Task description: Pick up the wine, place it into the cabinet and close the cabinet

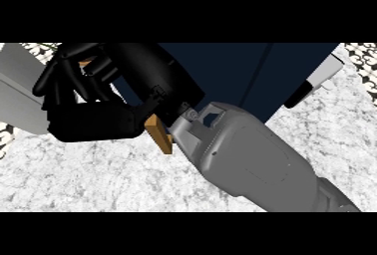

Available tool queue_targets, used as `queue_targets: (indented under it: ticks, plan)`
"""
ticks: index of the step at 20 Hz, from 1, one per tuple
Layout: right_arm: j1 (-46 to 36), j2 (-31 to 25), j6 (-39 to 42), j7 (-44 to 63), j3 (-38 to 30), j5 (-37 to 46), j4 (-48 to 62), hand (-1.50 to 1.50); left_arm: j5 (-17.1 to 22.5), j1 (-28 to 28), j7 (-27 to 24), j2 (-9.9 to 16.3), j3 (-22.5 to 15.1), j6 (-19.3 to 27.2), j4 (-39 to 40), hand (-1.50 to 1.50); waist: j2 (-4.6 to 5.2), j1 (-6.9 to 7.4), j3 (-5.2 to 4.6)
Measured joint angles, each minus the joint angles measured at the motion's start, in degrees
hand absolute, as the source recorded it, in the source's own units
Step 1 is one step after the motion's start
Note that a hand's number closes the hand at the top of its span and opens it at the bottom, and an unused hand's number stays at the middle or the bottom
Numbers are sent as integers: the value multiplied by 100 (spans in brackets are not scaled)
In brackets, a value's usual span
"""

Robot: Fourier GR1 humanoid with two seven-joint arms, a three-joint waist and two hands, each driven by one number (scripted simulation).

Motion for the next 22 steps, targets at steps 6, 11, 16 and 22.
queue_targets:
  ticks: [6, 11, 16, 22]
  plan:
    - [-277, 13, 1665, 431, 143, -1107, 837, 150, 6, -18, 158, -36, 192, -76, -44, -150, 21, 75, -3]
    - [-411, 15, 2819, 559, 195, -1696, 1689, 150, -13, 67, 288, -139, 400, -250, 116, -150, 6, 17, -2]
    - [-630, 17, 3396, 348, 123, -2196, 2593, 150, -20, 143, 489, -228, 674, -418, 197, -150, -5, -4, 0]
    - [-799, 19, 4005, -4, -57, -2591, 3276, 150, -125, 197, 700, -431, 949, -511, 242, -150, -32, -53, -4]
